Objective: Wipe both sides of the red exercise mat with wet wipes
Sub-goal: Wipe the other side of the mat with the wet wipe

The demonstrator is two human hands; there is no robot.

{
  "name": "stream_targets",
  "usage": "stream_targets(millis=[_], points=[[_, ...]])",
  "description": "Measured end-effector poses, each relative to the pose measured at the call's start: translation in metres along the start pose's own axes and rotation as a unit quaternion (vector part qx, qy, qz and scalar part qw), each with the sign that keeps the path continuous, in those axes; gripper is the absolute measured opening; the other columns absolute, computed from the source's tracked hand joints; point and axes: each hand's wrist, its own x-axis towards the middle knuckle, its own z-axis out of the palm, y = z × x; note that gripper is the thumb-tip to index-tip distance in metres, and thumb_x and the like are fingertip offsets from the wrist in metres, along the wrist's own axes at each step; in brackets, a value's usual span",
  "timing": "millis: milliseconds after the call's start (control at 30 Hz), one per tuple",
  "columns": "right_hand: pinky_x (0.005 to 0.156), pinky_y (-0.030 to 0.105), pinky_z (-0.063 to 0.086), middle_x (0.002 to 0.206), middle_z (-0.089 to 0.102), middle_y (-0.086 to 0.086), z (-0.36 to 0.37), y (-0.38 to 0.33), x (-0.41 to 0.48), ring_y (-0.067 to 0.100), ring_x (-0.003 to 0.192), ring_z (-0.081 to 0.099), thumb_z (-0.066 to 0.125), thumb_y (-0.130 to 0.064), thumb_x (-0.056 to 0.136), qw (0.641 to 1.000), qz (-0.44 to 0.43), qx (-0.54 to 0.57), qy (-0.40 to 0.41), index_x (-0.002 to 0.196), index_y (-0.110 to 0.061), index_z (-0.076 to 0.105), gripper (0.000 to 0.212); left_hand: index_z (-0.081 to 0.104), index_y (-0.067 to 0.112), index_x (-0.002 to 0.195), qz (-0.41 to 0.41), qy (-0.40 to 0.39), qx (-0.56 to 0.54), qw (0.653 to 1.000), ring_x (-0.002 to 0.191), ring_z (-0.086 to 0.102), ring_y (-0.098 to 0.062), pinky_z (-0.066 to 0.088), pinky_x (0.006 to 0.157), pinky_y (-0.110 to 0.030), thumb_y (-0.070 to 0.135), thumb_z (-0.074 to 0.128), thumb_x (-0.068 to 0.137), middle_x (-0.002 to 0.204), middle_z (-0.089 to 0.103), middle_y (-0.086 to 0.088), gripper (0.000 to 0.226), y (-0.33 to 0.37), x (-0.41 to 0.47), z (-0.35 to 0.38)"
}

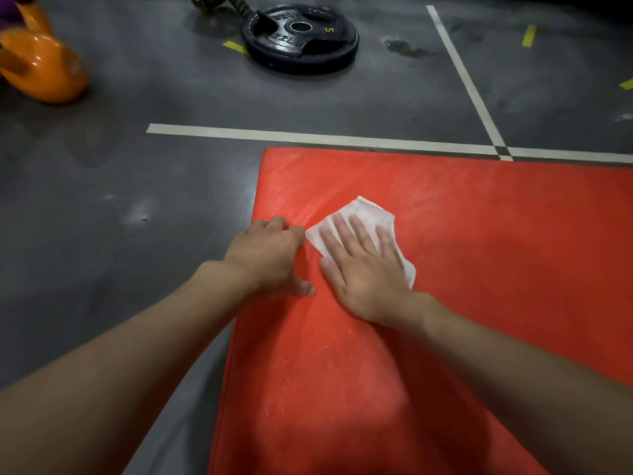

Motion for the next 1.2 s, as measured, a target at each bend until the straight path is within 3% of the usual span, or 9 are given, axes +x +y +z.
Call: stream_targets(millis=[67,200,367,500,667,800,967,1100,1200], points=[[0.119,0.048,0.000,0.165,0.014,-0.004,-0.008,0.026,0.011,0.019,0.153,0.007,-0.003,-0.053,0.094,0.999,-0.035,-0.004,-0.001,0.158,-0.028,0.017,0.071,0.047,0.028,0.130,0.003,-0.005,0.002,1.000,0.123,0.043,-0.029,0.041,0.097,-0.041,0.067,0.075,0.064,0.132,0.045,-0.004,0.081,-0.003,0.000,-0.001],[0.120,0.053,-0.003,0.167,-0.003,-0.004,-0.014,0.042,0.050,0.021,0.153,-0.005,0.006,-0.049,0.101,0.985,0.168,0.028,-0.023,0.158,-0.026,0.003,0.062,0.052,0.028,0.124,0.002,0.005,-0.004,1.000,0.115,0.047,-0.032,0.043,0.096,-0.040,0.065,0.070,0.073,0.124,0.049,-0.006,0.065,-0.005,0.007,-0.005],[0.120,0.051,0.001,0.166,0.009,-0.005,-0.004,0.017,0.046,0.019,0.153,0.004,-0.002,-0.054,0.095,0.998,-0.057,0.013,-0.004,0.157,-0.032,0.012,0.067,0.044,0.022,0.129,-0.033,0.045,-0.011,0.998,0.118,0.042,-0.029,0.041,0.091,-0.043,0.063,0.074,0.069,0.124,0.046,-0.001,0.079,-0.007,0.015,-0.005],[0.120,0.051,-0.004,0.167,-0.002,-0.005,-0.011,0.046,0.080,0.019,0.153,-0.005,0.005,-0.050,0.101,0.991,0.135,0.023,-0.008,0.158,-0.025,0.004,0.063,0.036,0.022,0.136,-0.038,0.065,-0.007,0.997,0.127,0.030,-0.025,0.033,0.098,-0.042,0.062,0.069,0.076,0.134,0.032,-0.001,0.079,-0.006,0.013,0.011],[0.119,0.050,0.003,0.166,0.010,-0.005,-0.006,0.038,0.079,0.018,0.153,0.005,-0.001,-0.055,0.095,1.000,-0.022,-0.006,0.017,0.158,-0.028,0.012,0.070,0.031,0.023,0.139,-0.030,0.042,-0.064,0.997,0.141,0.022,-0.028,0.031,0.112,-0.045,0.058,0.072,0.075,0.146,0.025,-0.005,0.084,-0.014,0.015,0.010],[0.120,0.052,-0.002,0.167,0.000,-0.005,-0.014,0.059,0.116,0.019,0.153,-0.002,0.009,-0.050,0.101,0.987,0.160,0.031,0.000,0.158,-0.024,0.006,0.063,0.031,0.019,0.138,-0.041,0.026,-0.053,0.997,0.141,0.025,-0.030,0.032,0.110,-0.043,0.059,0.074,0.072,0.146,0.030,-0.008,0.088,-0.013,0.020,0.006],[0.119,0.050,0.003,0.166,0.008,-0.006,-0.010,0.055,0.117,0.017,0.153,0.005,0.001,-0.058,0.095,1.000,-0.011,0.005,0.009,0.157,-0.032,0.011,0.068,0.021,0.011,0.148,-0.046,0.013,-0.047,0.998,0.146,0.016,-0.030,0.026,0.115,-0.041,0.060,0.074,0.073,0.157,0.019,-0.014,0.104,-0.015,0.023,0.007],[0.120,0.054,-0.002,0.167,0.003,-0.002,-0.021,0.071,0.150,0.020,0.153,0.000,0.010,-0.050,0.102,0.982,0.182,0.044,0.004,0.158,-0.027,0.010,0.061,0.009,0.011,0.154,-0.046,0.006,-0.061,0.997,0.150,0.004,-0.030,0.018,0.118,-0.042,0.059,0.072,0.075,0.162,0.004,-0.014,0.112,-0.016,0.026,0.009],[0.118,0.056,-0.001,0.167,0.001,-0.005,-0.005,0.035,0.145,0.020,0.153,0.000,0.000,-0.060,0.092,0.999,0.030,0.015,0.009,0.158,-0.029,0.008,0.072,0.005,0.012,0.155,-0.044,0.005,-0.071,0.997,0.151,0.000,-0.030,0.015,0.119,-0.041,0.059,0.072,0.076,0.163,0.000,-0.014,0.114,-0.016,0.025,0.010]])
